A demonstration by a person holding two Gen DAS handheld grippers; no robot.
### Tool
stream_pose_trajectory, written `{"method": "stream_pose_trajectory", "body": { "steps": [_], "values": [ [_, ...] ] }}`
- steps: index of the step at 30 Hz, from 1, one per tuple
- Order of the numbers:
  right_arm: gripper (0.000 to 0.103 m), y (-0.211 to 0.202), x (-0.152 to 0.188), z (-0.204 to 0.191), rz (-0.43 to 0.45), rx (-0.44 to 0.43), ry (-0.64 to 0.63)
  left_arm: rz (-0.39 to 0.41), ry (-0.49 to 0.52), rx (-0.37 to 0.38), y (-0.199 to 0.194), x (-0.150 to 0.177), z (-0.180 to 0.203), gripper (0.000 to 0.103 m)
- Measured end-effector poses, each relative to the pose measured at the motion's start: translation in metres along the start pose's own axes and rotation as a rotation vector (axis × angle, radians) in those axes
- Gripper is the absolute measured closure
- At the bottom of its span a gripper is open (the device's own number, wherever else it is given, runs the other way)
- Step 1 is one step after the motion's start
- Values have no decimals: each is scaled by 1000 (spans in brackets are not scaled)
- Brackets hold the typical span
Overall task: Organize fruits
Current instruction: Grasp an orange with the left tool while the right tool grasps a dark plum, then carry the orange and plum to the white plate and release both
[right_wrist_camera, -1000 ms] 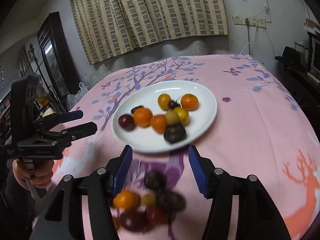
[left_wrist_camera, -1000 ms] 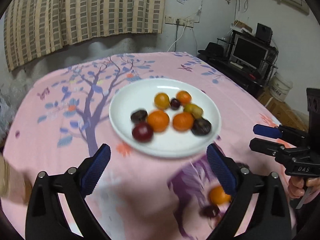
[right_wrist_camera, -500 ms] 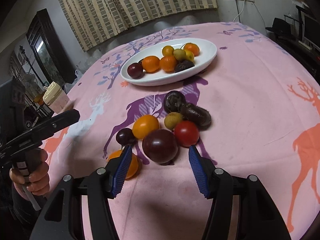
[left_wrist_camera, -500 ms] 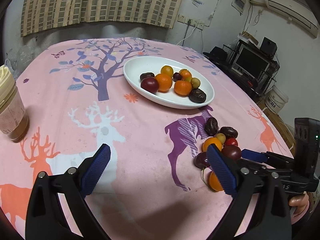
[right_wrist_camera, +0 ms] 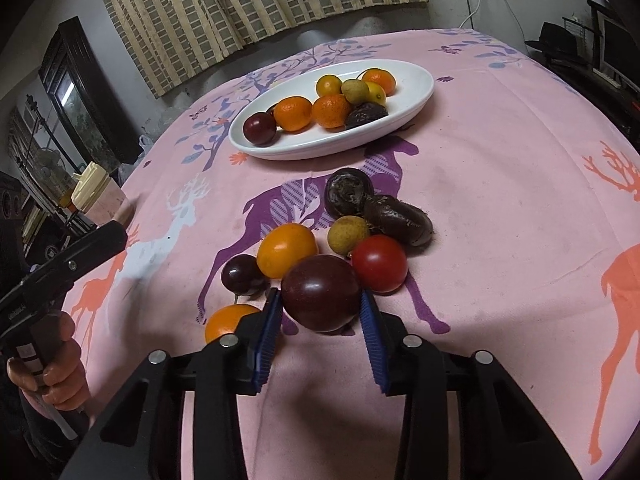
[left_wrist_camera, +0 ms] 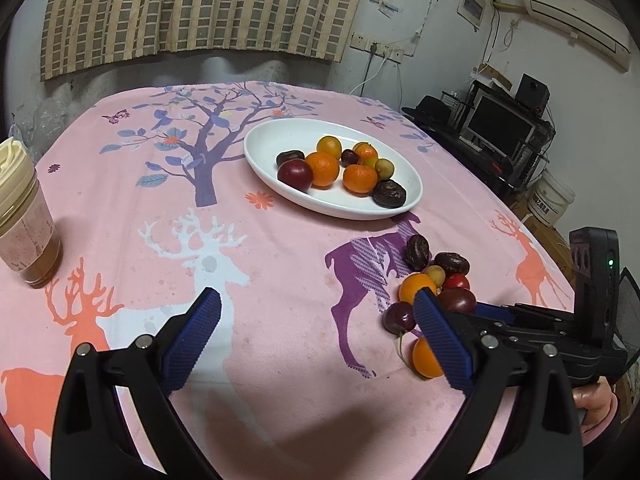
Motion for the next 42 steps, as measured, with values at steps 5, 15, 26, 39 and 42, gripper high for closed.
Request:
{"method": "stream_pose_trajectory", "body": {
  "steps": [5, 15, 26, 39, 42],
  "values": [
    [64, -23, 8, 8, 63, -31, 32, -59, 190, 129, 5, 15, 41, 21],
    [64, -40, 18, 23, 95, -41, 69, -148, 431, 102, 37, 49, 99, 54],
    [64, -38, 22, 25, 91, -67, 68, -210, 398, 128, 58, 44, 97, 62],
    [64, -46, 7, 28, 106, -73, 39, -183, 359, 185, 40, 23, 96, 66],
    [64, -54, -21, 23, 144, -70, 5, -128, 301, 221, 26, -16, 83, 66]
  ]
}}
Point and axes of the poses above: each gripper's, at about its wrist camera, not at the fingertips, and y roughly the way its jaws point, z to its right, x to its underside, the point moved 4 cm from there along y, roughly the way its jaws point, and after that the axes turned 8 degrees about -z, right-handed, at the moved point
